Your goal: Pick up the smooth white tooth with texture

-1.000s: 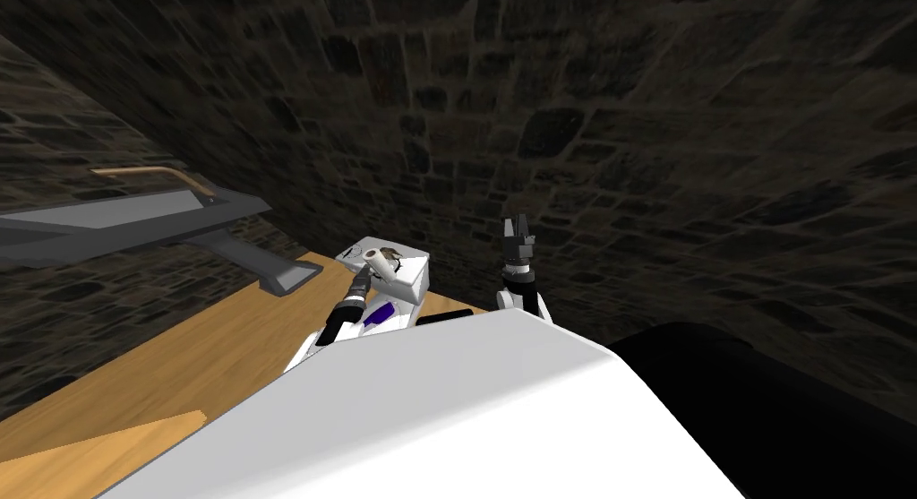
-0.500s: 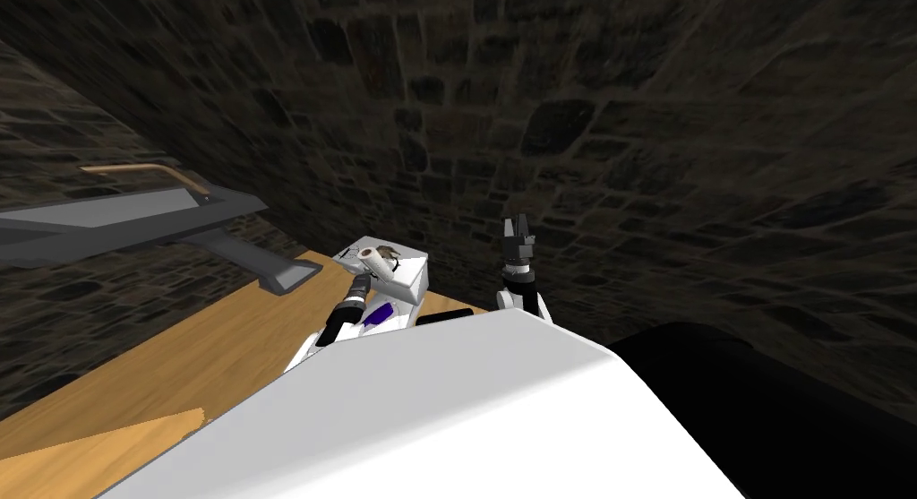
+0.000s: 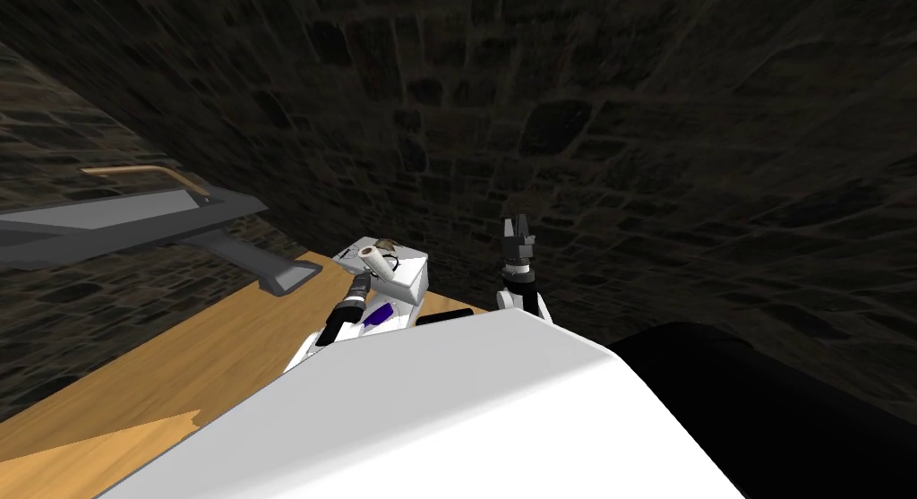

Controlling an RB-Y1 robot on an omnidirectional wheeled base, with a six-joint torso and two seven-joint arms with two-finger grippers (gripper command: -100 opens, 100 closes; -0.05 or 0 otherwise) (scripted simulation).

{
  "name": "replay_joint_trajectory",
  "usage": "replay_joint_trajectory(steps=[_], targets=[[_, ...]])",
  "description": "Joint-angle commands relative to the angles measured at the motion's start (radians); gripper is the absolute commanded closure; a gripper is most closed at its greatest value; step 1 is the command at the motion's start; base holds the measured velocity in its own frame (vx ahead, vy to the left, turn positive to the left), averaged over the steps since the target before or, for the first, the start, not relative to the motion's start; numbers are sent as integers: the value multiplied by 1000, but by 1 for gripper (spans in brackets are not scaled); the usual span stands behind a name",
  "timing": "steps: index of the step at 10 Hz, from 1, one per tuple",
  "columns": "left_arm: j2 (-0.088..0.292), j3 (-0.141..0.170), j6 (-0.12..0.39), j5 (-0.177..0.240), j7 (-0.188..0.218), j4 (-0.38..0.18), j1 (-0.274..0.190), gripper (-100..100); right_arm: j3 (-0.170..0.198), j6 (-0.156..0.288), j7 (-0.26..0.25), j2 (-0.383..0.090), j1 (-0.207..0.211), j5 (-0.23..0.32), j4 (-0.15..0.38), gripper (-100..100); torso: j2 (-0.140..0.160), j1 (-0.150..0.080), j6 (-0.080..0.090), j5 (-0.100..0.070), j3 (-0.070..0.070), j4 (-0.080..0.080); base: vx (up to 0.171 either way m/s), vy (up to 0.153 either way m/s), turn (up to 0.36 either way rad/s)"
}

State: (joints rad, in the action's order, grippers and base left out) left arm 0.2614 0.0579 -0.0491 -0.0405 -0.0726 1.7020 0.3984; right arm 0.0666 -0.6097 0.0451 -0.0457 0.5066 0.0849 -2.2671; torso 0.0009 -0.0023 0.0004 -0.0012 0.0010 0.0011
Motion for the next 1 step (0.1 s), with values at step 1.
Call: replay_joint_trajectory(steps=[1], targets=[[0,0,0,0,0,0,0,0,0,0,0,0,0,0,0,0,0,0,0,0,0,0,0,0,0]])
